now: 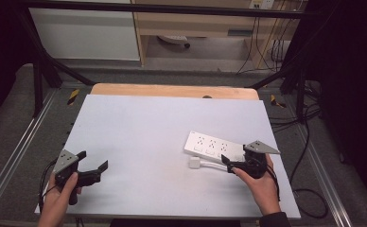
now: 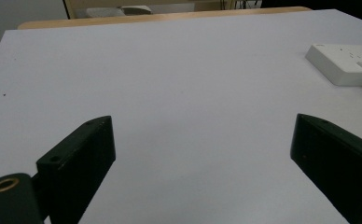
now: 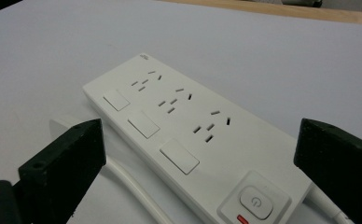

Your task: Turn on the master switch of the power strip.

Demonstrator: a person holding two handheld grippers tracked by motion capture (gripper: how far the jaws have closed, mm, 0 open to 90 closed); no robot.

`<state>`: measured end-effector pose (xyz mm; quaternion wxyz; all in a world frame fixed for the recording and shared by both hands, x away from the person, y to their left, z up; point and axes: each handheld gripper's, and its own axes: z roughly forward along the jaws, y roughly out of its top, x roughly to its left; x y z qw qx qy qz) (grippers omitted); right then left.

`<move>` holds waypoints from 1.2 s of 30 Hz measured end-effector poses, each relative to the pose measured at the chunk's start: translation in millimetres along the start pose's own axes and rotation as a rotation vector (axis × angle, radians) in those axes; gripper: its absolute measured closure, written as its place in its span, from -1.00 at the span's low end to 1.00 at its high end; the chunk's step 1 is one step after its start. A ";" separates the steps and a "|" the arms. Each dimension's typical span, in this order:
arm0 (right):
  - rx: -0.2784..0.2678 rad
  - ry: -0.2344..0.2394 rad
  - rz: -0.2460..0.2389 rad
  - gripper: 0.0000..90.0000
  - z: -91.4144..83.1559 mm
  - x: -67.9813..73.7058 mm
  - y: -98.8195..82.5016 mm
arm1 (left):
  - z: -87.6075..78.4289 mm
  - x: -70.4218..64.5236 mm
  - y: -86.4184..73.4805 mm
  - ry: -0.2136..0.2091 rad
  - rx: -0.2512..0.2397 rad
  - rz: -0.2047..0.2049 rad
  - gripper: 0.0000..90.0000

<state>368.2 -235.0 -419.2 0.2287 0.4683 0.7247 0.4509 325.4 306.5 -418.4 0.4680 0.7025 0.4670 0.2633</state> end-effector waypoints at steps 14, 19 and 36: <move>-0.104 -0.010 -0.032 -0.92 -13.7 0.3 2.7 | -1.7 -0.3 0.4 0.000 -0.008 -0.002 -0.85; -0.124 -0.006 -0.031 -0.92 -20.8 -0.8 3.0 | -2.2 -1.0 0.3 -0.002 -0.010 -0.005 -0.85; -0.135 -0.046 -0.022 -0.94 -50.0 -17.1 -10.1 | -4.5 -0.7 0.2 -0.003 -0.010 -0.011 -0.85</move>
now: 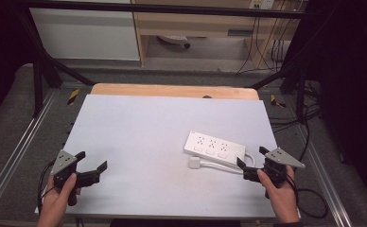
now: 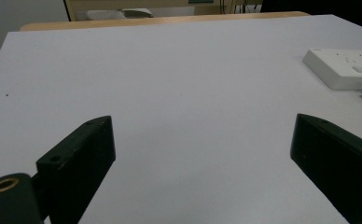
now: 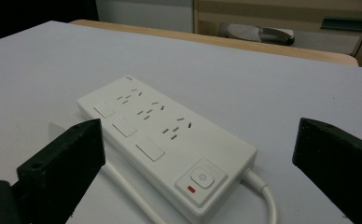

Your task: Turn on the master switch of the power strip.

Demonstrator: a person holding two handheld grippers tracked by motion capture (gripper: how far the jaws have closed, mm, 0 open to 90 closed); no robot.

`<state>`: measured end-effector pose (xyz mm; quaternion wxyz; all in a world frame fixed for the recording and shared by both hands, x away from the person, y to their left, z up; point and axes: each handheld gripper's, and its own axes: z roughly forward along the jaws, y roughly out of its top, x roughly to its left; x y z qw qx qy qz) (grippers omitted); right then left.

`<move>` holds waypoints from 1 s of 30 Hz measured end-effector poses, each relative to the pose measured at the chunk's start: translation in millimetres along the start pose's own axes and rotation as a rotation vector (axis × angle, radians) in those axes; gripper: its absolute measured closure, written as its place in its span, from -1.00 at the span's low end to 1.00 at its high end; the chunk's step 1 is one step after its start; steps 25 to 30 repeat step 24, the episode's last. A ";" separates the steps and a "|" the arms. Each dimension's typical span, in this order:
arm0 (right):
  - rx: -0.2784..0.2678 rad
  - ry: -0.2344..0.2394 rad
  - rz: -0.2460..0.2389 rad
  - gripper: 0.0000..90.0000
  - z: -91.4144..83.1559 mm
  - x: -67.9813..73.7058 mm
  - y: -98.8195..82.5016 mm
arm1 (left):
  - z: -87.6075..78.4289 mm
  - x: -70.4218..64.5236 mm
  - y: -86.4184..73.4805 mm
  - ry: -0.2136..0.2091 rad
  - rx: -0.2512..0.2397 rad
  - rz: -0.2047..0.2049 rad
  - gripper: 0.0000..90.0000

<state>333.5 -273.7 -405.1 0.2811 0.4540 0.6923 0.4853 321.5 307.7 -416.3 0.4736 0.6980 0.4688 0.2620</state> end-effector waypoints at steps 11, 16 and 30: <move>0.038 -0.042 0.026 -0.95 -13.4 -17.9 -14.6 | 0.0 -0.3 -0.2 -0.001 0.002 0.001 -0.85; 0.098 -0.045 0.037 -0.94 -16.6 -24.9 -26.4 | 0.3 0.0 -0.4 -0.001 0.002 0.000 -0.85; 0.247 -0.072 0.019 -0.94 -16.9 -34.0 -47.1 | 1.2 -0.2 -0.1 -0.001 0.000 0.003 -0.85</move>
